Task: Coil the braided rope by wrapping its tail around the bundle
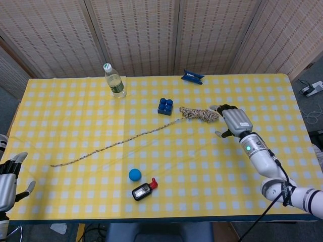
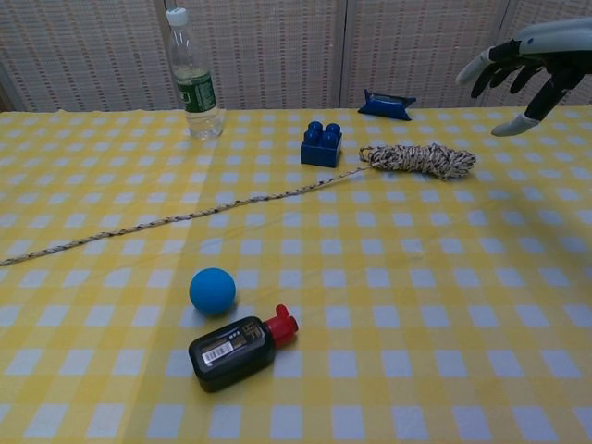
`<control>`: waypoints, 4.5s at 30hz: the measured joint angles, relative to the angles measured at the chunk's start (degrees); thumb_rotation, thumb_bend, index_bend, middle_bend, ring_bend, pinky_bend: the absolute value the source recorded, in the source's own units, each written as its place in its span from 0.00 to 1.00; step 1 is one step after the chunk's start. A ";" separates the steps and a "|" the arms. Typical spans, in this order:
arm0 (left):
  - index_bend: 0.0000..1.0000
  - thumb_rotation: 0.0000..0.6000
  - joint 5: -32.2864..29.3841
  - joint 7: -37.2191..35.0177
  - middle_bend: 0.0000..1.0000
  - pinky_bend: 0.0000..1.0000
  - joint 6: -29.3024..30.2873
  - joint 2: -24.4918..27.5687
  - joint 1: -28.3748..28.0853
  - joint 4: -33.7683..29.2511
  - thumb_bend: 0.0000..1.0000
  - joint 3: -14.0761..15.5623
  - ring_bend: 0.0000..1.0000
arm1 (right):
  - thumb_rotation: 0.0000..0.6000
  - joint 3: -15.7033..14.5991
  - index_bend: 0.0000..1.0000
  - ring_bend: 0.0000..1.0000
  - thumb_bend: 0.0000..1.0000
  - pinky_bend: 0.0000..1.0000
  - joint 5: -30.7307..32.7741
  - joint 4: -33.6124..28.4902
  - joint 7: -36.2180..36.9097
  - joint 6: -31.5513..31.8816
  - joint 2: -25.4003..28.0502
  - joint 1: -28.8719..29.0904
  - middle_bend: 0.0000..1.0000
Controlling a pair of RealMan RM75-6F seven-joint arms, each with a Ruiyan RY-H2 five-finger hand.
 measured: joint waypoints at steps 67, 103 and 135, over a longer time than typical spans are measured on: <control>0.15 1.00 -2.50 -0.12 0.16 0.19 -1.59 -0.44 0.48 1.46 0.28 0.14 0.18 | 1.00 -6.33 0.54 0.36 0.41 0.38 14.35 53.86 -2.11 -15.79 -34.43 18.93 0.52; 0.47 1.00 -3.45 -3.67 0.75 0.83 -22.76 -3.16 -19.75 12.24 0.28 -7.23 0.75 | 1.00 -1.57 0.66 0.46 0.49 0.49 -18.07 6.04 17.34 8.83 -7.89 2.21 0.61; 0.56 1.00 -19.81 9.48 0.94 0.97 -34.54 -15.80 -28.17 19.45 0.28 -3.82 0.91 | 1.00 -1.86 0.66 0.46 0.49 0.49 -19.05 6.16 17.83 8.65 -9.39 0.53 0.61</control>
